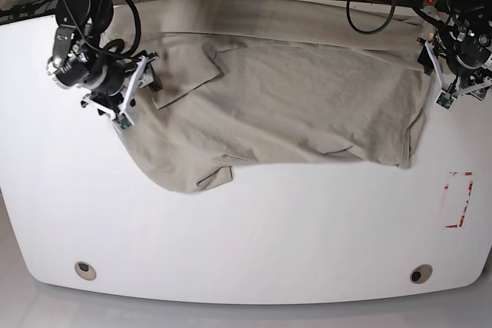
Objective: Fold the T-shirt properly
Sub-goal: 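Release the edge with the right gripper and regrasp the shirt nearby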
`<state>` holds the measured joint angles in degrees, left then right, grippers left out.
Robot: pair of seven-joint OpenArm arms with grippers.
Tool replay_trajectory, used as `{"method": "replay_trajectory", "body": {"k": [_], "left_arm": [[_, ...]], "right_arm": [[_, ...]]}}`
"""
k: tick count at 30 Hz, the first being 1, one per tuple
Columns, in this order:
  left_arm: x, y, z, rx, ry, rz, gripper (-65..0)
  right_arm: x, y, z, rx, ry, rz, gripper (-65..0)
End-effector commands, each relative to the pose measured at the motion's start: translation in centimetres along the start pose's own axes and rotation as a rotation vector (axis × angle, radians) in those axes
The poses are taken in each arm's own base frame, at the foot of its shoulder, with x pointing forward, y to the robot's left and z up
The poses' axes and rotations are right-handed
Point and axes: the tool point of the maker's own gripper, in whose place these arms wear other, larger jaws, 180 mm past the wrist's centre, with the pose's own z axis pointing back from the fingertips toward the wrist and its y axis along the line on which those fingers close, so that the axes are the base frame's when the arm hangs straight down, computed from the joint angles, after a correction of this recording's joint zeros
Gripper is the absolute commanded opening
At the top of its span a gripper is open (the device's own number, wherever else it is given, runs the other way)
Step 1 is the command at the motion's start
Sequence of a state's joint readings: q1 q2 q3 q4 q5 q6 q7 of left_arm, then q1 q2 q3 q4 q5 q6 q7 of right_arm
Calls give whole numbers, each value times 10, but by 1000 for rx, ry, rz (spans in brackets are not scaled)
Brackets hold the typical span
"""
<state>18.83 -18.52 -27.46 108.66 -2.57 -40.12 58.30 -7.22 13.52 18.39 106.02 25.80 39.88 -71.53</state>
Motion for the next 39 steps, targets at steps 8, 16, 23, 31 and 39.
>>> {"method": "replay_trajectory", "body": {"k": [8,16,23,31,39], "left_arm": [[-2,5,3,18,8,-12,-192],[-8,1,3,7,22,-16,-192],[-3,-13,-1,-28,17,-47,-192],[0,-15,-2,-33,12,-52,-192],[4,-25,-4,-59,5,-78,-192]], "right_arm": [[12,11,-27,26,4,86,-265],[6,3,-46,59,5,18,-265],[14,0,-49,61,-26,9,-331],[16,-1,-50,62,-31,6,-615],[37,-2,-34,27,-89,55,-650]]}}
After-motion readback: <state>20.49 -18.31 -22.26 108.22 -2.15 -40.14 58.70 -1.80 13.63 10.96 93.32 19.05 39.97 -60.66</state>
